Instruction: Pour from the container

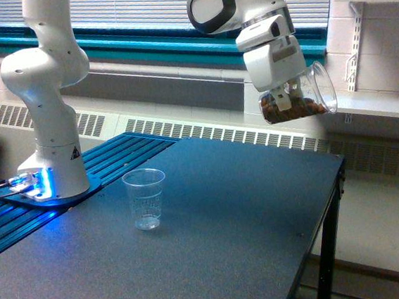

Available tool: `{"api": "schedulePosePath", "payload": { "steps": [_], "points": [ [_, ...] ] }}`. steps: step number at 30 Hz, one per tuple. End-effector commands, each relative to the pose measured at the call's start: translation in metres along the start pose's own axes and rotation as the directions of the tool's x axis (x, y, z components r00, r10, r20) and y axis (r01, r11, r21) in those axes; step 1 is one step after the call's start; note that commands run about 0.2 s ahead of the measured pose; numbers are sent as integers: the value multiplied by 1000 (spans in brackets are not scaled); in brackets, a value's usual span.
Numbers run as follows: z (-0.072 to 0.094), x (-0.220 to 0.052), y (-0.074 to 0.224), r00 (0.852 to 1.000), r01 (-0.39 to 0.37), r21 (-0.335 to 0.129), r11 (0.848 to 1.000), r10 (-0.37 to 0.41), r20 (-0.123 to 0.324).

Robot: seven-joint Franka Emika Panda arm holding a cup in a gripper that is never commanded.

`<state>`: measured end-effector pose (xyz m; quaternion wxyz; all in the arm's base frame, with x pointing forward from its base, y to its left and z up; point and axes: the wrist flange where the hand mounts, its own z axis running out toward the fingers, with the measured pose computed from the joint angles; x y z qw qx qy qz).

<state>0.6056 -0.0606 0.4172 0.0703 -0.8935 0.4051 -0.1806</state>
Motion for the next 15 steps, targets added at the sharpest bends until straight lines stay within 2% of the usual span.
{"api": "schedulePosePath", "payload": {
  "steps": [1, 3, 15],
  "points": [
    [-17, 1, 28, 999, -42, 19, 999, 42, 9],
    [-24, 5, 34, 999, -51, 18, 999, 51, -2],
    [-95, 4, 21, 997, -19, 105, 994, 27, -77]
  ]
}}
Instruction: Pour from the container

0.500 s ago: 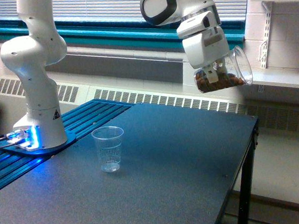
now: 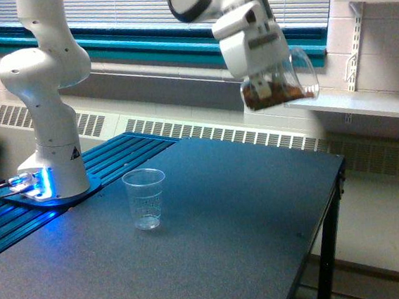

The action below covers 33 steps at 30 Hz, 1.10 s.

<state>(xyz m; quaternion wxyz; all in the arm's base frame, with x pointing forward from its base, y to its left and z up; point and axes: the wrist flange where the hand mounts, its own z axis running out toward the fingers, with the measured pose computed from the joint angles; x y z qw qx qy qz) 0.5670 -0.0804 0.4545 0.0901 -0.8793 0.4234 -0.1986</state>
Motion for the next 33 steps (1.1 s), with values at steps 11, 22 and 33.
{"api": "schedulePosePath", "payload": {
  "steps": [11, 22, 33],
  "points": [
    [-112, -8, -7, 992, 66, 106, 992, -54, -112],
    [-169, -23, 19, 983, 78, 116, 990, -57, -175],
    [-213, -41, 57, 973, 68, 133, 989, -36, -230]
  ]
}}
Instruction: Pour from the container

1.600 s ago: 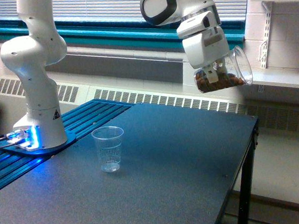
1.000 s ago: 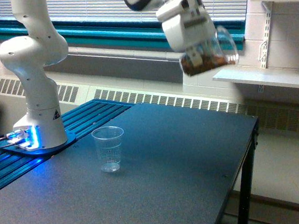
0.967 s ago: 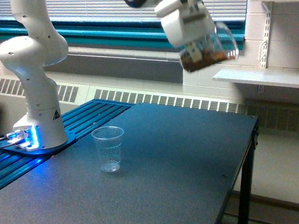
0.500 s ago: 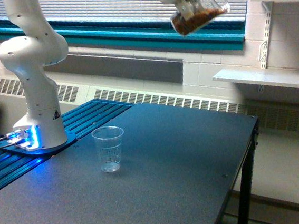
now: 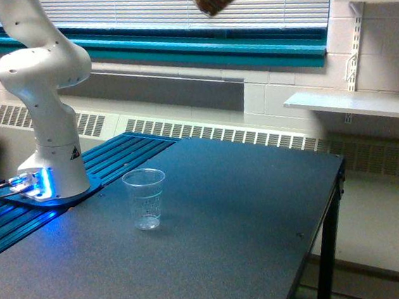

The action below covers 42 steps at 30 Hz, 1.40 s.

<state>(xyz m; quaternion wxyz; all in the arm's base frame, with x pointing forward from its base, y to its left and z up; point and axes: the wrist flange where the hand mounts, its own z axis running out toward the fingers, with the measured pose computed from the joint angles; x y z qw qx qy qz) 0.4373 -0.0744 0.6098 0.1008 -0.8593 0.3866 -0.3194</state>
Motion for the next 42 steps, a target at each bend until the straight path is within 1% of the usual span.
{"api": "schedulePosePath", "payload": {
  "steps": [1, 7, 15, 20, 24, 28, 30, 31, 33, 42],
  "points": [
    [-25, -5, 19, 1000, -12, 1, 1000, 12, -28],
    [-49, -14, 32, 998, -16, 21, 1000, 17, -60],
    [-25, -28, 51, 1000, -28, -13, 1000, 28, -6],
    [-6, -39, 61, 999, -28, -44, 999, 30, 26],
    [4, -45, 68, 998, -30, -54, 998, 33, 47],
    [11, -50, 73, 998, -29, -72, 997, 33, 58],
    [14, -52, 74, 997, -24, -80, 997, 29, 65],
    [16, -56, 75, 997, -14, -91, 996, 20, 72],
    [16, -57, 75, 997, -11, -94, 995, 18, 74],
    [13, -72, 84, 995, 18, -139, 990, -4, 96]
  ]
}}
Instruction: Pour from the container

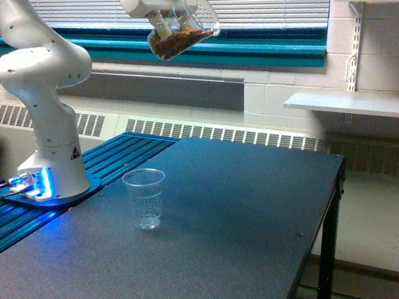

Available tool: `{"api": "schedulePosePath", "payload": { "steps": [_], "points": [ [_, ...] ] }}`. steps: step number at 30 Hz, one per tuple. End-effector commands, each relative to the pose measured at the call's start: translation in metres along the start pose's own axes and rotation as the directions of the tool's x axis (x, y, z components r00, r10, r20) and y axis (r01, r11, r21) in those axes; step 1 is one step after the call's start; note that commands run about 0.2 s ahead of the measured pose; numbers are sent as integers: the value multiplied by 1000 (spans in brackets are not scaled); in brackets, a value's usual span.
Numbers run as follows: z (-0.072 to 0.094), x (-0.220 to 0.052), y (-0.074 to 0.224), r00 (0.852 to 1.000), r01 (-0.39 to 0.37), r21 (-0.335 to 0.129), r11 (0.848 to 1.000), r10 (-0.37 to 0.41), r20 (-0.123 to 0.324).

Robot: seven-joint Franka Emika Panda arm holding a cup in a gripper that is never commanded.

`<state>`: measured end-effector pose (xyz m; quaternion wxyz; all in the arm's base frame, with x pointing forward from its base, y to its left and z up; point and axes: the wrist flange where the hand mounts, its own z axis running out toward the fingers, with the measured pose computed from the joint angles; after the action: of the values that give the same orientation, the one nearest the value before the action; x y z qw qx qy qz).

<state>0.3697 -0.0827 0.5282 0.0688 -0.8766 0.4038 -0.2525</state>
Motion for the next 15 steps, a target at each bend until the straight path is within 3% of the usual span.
{"api": "schedulePosePath", "payload": {
  "steps": [1, 15],
  "points": [
    [-7, -9, 8, 1000, 19, -27, 999, -19, 1],
    [2, -20, 50, 999, -31, -104, 994, 36, 41]
  ]
}}
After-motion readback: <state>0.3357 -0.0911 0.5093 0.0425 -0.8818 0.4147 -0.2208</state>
